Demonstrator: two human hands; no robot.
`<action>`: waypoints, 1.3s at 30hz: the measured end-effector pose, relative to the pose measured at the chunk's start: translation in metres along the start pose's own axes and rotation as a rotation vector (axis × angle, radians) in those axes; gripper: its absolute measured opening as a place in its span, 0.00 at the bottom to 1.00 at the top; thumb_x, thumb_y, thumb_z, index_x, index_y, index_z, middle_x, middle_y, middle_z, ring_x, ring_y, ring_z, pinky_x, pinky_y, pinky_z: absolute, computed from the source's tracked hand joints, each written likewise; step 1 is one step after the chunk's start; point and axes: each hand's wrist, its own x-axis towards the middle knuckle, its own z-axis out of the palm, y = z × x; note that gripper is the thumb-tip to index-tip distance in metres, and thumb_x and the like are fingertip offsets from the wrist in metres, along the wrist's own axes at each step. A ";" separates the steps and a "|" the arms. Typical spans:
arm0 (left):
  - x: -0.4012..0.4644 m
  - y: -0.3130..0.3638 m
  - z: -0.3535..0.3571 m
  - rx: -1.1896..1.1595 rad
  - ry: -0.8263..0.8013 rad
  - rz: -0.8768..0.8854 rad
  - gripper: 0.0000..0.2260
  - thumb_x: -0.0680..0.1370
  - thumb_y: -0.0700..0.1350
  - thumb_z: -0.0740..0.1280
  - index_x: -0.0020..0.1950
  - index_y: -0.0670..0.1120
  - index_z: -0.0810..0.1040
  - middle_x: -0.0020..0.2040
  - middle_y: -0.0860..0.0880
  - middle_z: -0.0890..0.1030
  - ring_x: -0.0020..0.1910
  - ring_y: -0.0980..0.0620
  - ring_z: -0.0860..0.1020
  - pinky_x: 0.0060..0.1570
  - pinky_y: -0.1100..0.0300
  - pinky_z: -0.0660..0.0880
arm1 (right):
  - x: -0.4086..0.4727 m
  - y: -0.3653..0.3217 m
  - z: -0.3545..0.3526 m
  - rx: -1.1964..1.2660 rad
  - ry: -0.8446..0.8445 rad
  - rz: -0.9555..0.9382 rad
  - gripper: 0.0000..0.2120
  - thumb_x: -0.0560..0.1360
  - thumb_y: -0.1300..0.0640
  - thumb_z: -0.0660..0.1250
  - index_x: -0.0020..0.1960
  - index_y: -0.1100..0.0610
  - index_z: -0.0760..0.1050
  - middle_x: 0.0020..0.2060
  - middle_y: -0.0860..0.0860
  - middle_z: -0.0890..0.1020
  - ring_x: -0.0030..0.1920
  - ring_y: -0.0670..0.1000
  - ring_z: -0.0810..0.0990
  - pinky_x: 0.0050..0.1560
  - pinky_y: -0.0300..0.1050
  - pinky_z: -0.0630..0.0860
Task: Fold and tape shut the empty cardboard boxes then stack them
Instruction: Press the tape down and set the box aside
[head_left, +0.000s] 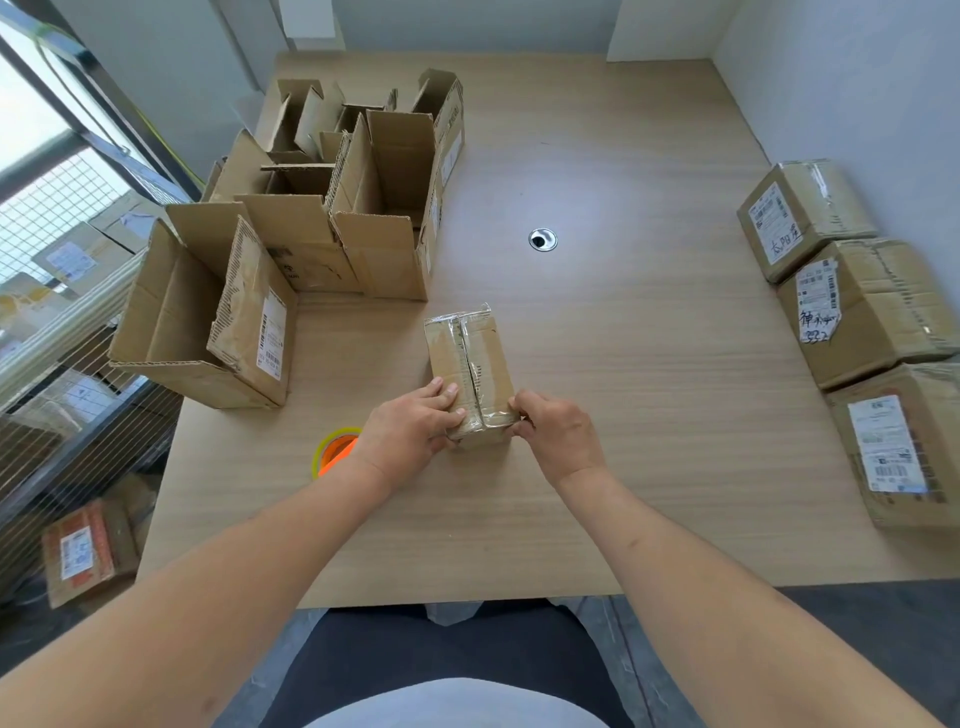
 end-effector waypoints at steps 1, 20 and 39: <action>0.000 0.001 -0.001 0.001 0.001 -0.006 0.21 0.63 0.40 0.85 0.55 0.49 0.88 0.65 0.47 0.82 0.64 0.42 0.81 0.49 0.48 0.84 | -0.002 -0.002 0.002 -0.010 0.006 0.009 0.09 0.73 0.58 0.74 0.51 0.58 0.79 0.43 0.56 0.84 0.43 0.62 0.81 0.39 0.52 0.73; 0.002 0.008 -0.017 -0.039 -0.239 0.143 0.30 0.72 0.29 0.64 0.74 0.46 0.76 0.77 0.49 0.71 0.76 0.43 0.69 0.72 0.48 0.70 | -0.015 -0.029 0.002 -0.316 -0.022 0.146 0.49 0.60 0.27 0.73 0.71 0.52 0.63 0.56 0.54 0.72 0.53 0.58 0.76 0.56 0.53 0.74; 0.015 0.001 -0.025 0.049 -0.280 -0.002 0.26 0.83 0.49 0.65 0.81 0.51 0.64 0.83 0.52 0.55 0.83 0.47 0.53 0.78 0.60 0.51 | -0.002 -0.003 -0.028 -0.430 -0.127 0.089 0.44 0.74 0.70 0.68 0.80 0.37 0.57 0.77 0.55 0.58 0.73 0.60 0.64 0.64 0.52 0.73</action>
